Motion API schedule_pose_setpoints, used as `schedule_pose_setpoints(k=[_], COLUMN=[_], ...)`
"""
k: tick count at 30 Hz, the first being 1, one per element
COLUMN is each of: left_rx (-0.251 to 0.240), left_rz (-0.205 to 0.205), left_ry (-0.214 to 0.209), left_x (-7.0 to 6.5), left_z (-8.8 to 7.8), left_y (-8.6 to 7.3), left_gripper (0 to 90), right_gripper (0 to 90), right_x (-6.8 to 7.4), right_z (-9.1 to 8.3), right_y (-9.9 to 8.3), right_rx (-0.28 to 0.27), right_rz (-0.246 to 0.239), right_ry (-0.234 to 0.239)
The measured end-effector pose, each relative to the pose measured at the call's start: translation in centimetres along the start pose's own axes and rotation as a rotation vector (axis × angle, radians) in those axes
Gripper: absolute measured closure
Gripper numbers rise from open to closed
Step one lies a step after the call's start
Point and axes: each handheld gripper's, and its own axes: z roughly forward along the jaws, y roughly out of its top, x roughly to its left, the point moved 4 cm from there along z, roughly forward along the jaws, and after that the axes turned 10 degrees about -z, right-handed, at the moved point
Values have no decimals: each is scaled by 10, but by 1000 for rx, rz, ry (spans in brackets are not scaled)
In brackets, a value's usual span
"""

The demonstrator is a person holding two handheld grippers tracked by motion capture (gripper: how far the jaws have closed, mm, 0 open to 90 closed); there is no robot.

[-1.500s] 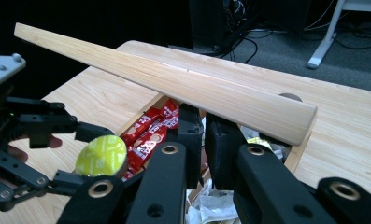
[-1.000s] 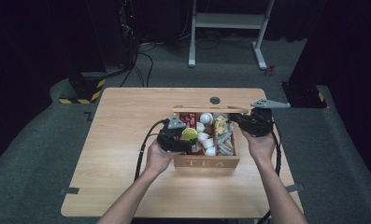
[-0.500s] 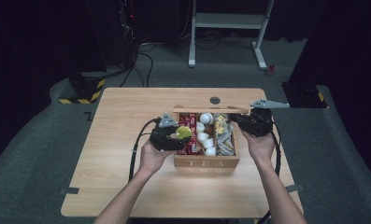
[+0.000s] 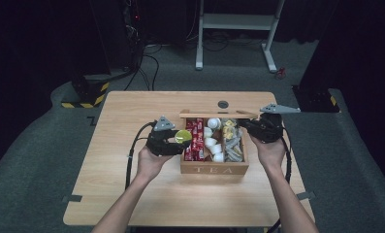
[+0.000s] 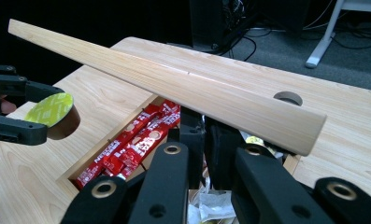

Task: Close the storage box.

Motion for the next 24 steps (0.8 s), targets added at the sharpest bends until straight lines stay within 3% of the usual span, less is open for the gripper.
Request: schedule_pose_setpoints(k=[7, 24], left_rx=[-17, -68], left_rz=[12, -34], left_ry=[1, 36], left_x=[4, 32], left_z=[-9, -39], left_y=[0, -1], left_gripper=[382, 382], right_gripper=[862, 858], right_x=[0, 1], right_z=[0, 0], right_y=[-1, -2], right_rx=[0, -6], right_rz=[-4, -2], right_ry=[1, 2])
